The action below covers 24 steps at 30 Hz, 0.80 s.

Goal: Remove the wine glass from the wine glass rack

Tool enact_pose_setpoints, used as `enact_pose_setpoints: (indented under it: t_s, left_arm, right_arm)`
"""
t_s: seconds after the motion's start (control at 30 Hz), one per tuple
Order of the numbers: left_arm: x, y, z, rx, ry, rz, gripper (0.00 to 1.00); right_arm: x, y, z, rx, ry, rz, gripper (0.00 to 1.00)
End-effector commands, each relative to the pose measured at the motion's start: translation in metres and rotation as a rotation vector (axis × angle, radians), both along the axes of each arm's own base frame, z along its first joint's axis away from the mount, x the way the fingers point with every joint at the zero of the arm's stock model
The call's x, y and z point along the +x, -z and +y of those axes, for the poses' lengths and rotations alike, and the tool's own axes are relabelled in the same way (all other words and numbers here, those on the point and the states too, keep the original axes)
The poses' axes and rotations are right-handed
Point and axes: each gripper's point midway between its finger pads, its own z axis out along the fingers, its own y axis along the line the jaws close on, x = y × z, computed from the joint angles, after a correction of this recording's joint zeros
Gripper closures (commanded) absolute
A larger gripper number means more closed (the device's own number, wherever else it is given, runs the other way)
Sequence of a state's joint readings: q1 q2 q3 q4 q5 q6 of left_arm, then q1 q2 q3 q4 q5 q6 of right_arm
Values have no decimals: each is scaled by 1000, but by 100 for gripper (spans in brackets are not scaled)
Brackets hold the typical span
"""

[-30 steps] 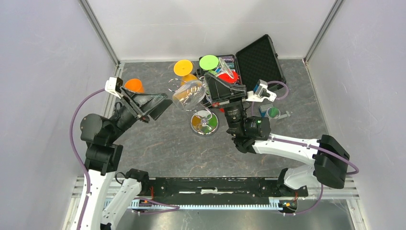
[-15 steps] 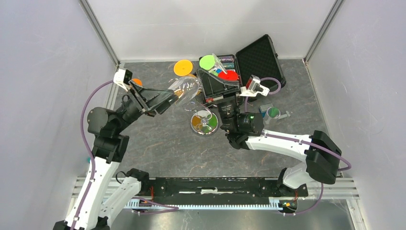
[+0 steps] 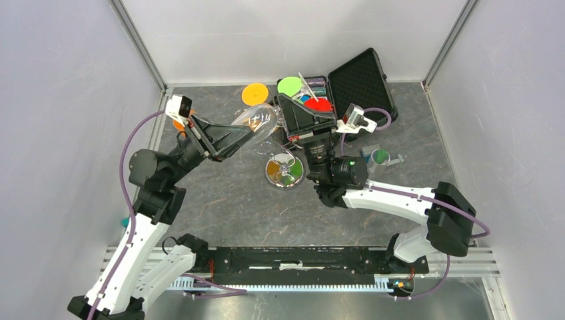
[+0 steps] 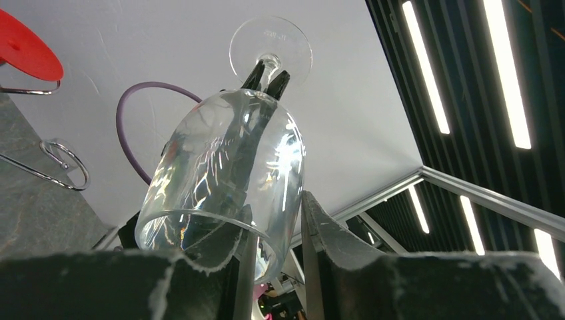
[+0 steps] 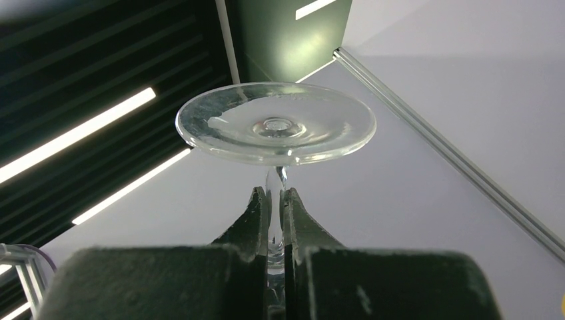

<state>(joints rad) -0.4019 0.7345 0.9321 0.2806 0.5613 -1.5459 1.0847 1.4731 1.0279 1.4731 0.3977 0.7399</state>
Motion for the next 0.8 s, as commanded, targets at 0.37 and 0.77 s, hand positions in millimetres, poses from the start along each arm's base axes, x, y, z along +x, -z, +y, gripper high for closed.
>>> enact_pose_setpoints:
  t_s: [0.37,0.77]
  left_arm:
    - [2,-21,23,-4,-236,-241,55]
    - [15,-12,23,29,-286,-247,98]
  right_arm:
    - [-40,-43,-84,328,46,-174,100]
    - [-28,-30,-78,305,58,-104,100]
